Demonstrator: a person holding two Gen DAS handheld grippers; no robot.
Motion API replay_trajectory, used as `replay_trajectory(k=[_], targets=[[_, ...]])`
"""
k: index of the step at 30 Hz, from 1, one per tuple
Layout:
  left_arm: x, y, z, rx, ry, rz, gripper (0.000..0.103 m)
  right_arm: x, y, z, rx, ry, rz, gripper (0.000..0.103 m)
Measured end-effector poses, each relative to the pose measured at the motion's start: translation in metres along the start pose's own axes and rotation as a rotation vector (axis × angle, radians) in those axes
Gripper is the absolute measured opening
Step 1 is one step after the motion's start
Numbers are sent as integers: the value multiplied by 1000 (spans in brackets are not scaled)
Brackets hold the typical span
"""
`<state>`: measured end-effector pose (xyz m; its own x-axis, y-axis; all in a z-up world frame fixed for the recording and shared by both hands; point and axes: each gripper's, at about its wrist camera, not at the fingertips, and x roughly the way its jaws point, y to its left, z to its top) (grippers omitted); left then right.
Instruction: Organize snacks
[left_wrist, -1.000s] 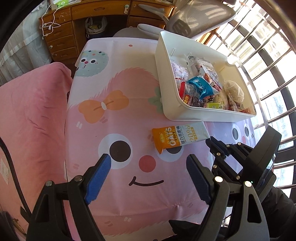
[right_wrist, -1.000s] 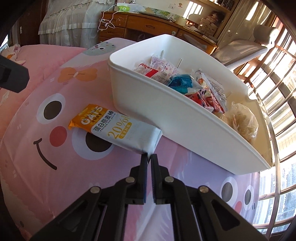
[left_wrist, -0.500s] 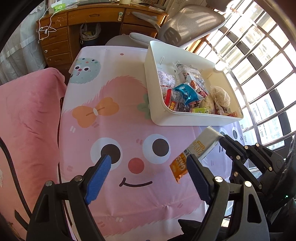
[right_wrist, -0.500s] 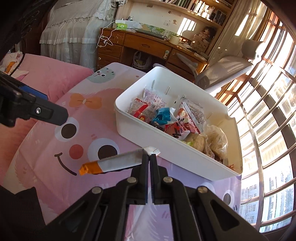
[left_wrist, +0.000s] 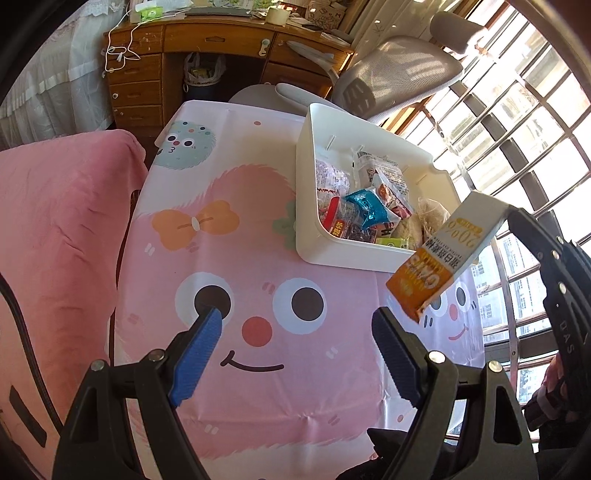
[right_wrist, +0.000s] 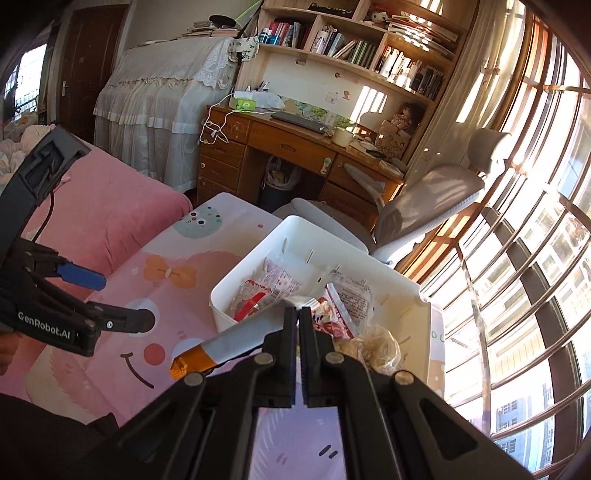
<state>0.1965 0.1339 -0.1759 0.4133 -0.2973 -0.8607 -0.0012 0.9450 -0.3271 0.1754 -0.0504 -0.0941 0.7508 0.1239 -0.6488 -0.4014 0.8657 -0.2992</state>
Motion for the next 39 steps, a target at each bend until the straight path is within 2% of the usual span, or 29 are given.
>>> replay_trajectory(k=[5, 10, 16, 21, 25, 28, 32, 39], targets=[[-2, -15, -5, -28, -29, 16, 83, 1, -31, 11, 38, -48, 7, 1], [-3, -29, -12, -59, -52, 40, 83, 17, -63, 8, 94, -52, 24, 1], [-3, -44, -24, -99, -65, 77, 83, 51, -102, -14, 173, -6, 53, 1], [-6, -57, -33, -109, -69, 105, 83, 80, -117, -36, 178, 78, 48, 2], [-11, -66, -37, -99, -78, 118, 83, 86, -128, -48, 227, 125, 72, 3], [-13, -72, -37, -86, -70, 120, 83, 83, -132, -54, 252, 152, 85, 11], [-15, -78, -36, -59, -67, 112, 85, 75, -136, -66, 318, 191, 113, 38], [-19, -90, -38, 30, -61, 56, 86, 62, -133, -109, 499, 338, 144, 51]])
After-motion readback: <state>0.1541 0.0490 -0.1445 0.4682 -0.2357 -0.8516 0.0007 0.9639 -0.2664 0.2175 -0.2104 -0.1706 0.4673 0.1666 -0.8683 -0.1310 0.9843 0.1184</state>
